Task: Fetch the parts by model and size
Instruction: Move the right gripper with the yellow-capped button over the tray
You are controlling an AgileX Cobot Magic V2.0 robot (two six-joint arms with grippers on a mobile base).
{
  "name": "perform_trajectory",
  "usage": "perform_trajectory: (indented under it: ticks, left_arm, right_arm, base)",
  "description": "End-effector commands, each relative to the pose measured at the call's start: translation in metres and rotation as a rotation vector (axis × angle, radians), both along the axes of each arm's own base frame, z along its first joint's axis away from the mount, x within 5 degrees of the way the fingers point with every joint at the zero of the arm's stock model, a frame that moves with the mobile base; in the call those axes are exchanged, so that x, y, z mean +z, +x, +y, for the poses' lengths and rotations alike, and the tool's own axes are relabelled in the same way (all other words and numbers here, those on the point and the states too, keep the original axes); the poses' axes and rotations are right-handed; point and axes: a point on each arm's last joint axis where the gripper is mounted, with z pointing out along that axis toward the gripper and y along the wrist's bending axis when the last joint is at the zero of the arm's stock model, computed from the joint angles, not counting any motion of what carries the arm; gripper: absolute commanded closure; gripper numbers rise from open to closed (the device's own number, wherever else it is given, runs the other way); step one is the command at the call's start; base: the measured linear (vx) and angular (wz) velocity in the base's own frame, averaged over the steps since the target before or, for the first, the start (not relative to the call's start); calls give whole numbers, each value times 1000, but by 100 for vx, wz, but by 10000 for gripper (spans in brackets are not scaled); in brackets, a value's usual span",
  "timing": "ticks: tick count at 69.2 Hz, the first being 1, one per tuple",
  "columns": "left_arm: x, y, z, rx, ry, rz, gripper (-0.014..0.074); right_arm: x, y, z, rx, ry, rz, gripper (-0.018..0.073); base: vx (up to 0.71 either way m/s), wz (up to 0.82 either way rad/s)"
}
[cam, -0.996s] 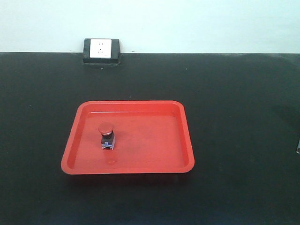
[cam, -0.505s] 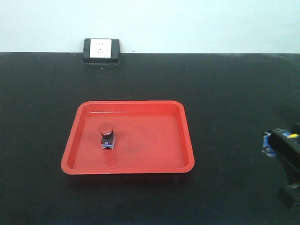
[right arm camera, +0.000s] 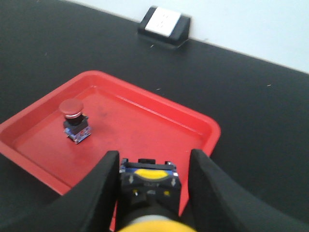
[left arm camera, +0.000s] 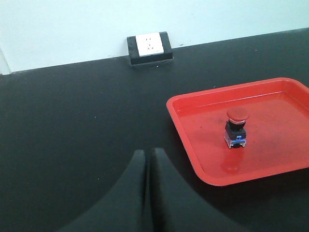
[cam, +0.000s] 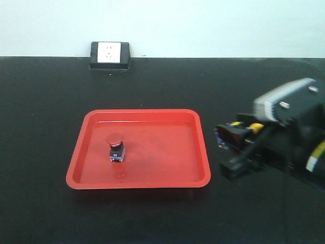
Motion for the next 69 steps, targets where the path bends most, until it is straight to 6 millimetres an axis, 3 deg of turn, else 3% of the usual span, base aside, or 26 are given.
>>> perform_trajectory:
  ticks: [1, 21, 37, 54, 69]
  left_arm:
    - [12, 1, -2, -21, -9, -65, 603]
    - [11, 1, -2, -26, -20, -58, 603]
    - [10, 1, -2, -20, -17, -48, 603]
    - [10, 1, -2, -20, -17, -48, 603]
    - [10, 1, -2, -20, -17, -48, 603]
  right_arm:
    - [17, 21, 18, 17, 22, -24, 564]
    - [26, 79, 54, -69, 61, 245, 564]
    - [21, 121, 79, -134, 21, 439, 564]
    - [-7, 165, 106, -207, -50, 624, 564]
    - [-38, 193, 123, -227, -120, 723, 564]
  base:
    - [0, 0]
    - [0, 0]
    - [0, 0]
    - [0, 0]
    - [0, 0]
